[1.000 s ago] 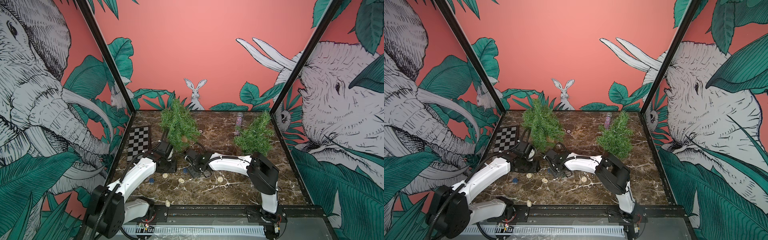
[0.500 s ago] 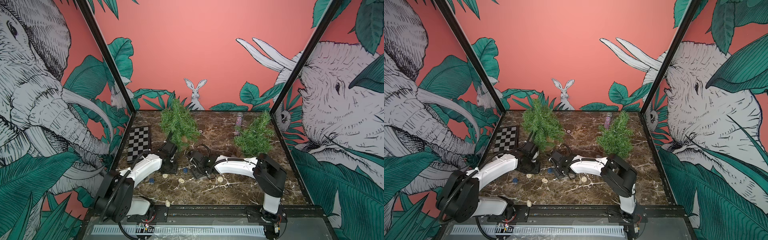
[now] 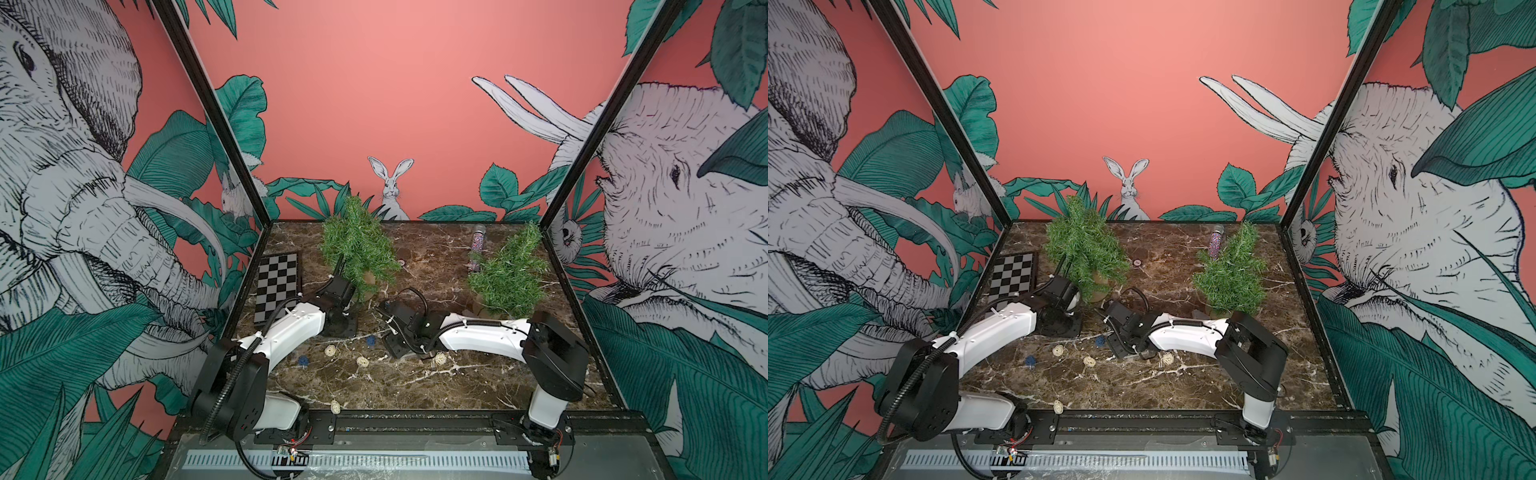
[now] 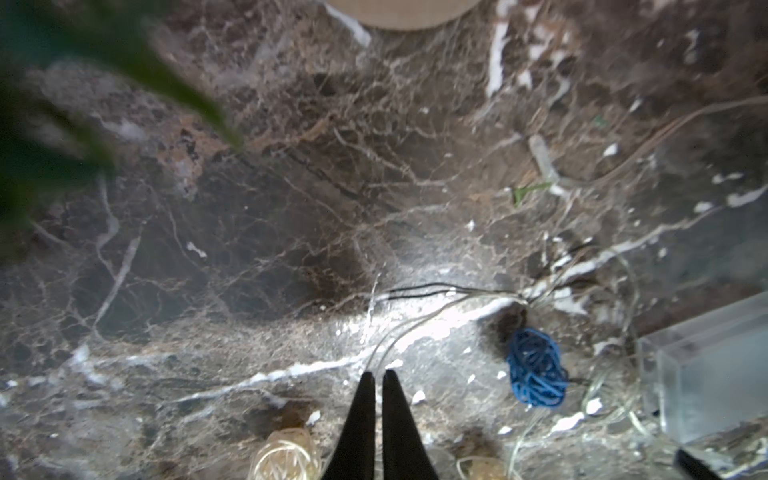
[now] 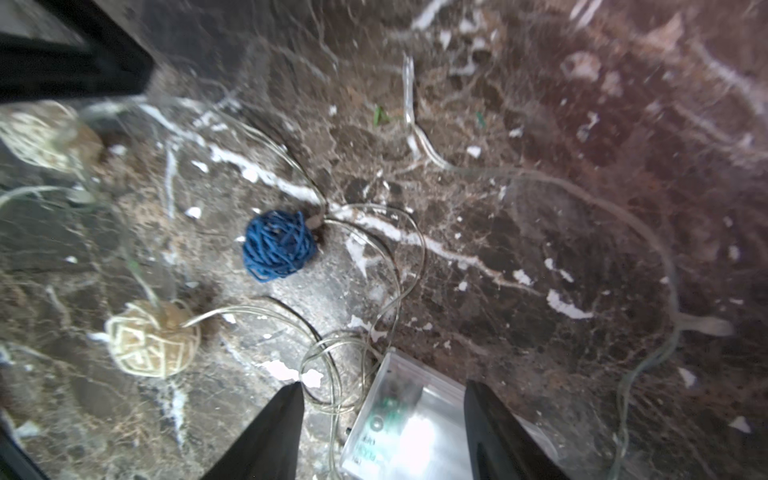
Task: Wrap string light around the christmas tree
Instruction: Wrap the light string around the Christmas tree.
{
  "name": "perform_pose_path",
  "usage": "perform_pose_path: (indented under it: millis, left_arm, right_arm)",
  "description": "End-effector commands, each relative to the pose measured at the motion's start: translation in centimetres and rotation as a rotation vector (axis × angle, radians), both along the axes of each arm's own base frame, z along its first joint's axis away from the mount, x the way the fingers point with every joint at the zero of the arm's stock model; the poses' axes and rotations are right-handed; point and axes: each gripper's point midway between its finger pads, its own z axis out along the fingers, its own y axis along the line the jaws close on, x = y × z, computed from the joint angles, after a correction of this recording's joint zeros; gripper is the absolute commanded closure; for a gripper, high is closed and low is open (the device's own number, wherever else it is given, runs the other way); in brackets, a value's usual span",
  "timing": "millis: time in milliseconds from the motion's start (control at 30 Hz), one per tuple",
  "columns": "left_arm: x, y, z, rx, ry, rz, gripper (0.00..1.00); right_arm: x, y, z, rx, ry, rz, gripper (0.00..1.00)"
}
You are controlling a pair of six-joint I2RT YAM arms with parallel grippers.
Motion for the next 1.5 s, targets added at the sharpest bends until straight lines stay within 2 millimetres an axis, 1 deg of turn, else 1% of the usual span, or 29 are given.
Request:
perform_pose_path:
  millis: [0,100,267,333,433,533,633,833,933,1067,1233,1333,1400,1433,1467]
  left_arm:
    - [0.7,-1.2,1.6,-0.065,-0.030,0.007,0.91]
    - [0.3,-1.5,2.3,-0.077,-0.016,-0.013,0.89]
    - [0.1,-1.2,2.3,-0.044,-0.002,-0.054,0.82]
    - [0.1,-1.3,2.1,-0.052,0.002,-0.050,0.79]
    - [0.3,-1.7,2.0,-0.087,-0.016,-0.022,0.77]
    - [0.5,-1.6,2.4,-0.100,-0.051,0.000,0.74]
    - [0.2,-1.2,2.8,-0.091,-0.060,-0.002,0.70]
    - [-1.0,-0.8,2.8,-0.089,-0.037,-0.014,0.67]
    - [-1.1,-0.8,3.5,-0.094,-0.053,-0.026,0.66]
    - [-1.1,-0.2,5.0,-0.078,-0.078,-0.027,0.64]
    - [-1.2,0.7,5.9,-0.084,-0.099,0.009,0.60]
    - [-1.2,1.1,6.3,-0.091,-0.096,0.031,0.55]
    - [-1.2,1.6,6.5,-0.088,-0.099,0.049,0.52]
    - [-1.2,1.9,6.4,-0.090,-0.103,0.064,0.50]
    - [-1.2,2.1,6.3,-0.096,-0.107,0.079,0.48]
  right_arm:
    - [0.3,0.6,1.4,0.038,-0.009,0.002,0.36]
    - [0.4,1.7,1.7,0.046,0.002,0.026,0.37]
    - [0.3,2.8,1.5,0.067,0.007,0.000,0.38]
    - [0.1,2.9,1.2,0.066,0.014,-0.012,0.38]
    - [-0.3,2.4,0.5,0.055,0.032,-0.023,0.38]
    - [-0.6,2.2,-0.3,0.038,0.049,-0.008,0.38]
    - [-0.8,2.7,-0.6,0.020,0.063,0.014,0.39]
    - [-0.2,3.4,0.0,0.029,0.044,0.000,0.39]
    - [-0.3,3.4,0.5,0.026,0.034,-0.003,0.40]
    - [-0.7,3.1,1.1,0.009,0.022,0.002,0.40]
    - [-2.2,3.5,0.6,-0.019,0.038,0.057,0.40]
    - [-2.7,3.5,0.4,-0.044,0.043,0.071,0.40]
    - [-2.8,3.5,-0.3,-0.057,0.053,0.071,0.40]
    - [-2.4,4.5,0.5,-0.033,0.045,0.075,0.40]
    - [-2.4,4.8,0.4,-0.039,0.052,0.081,0.40]
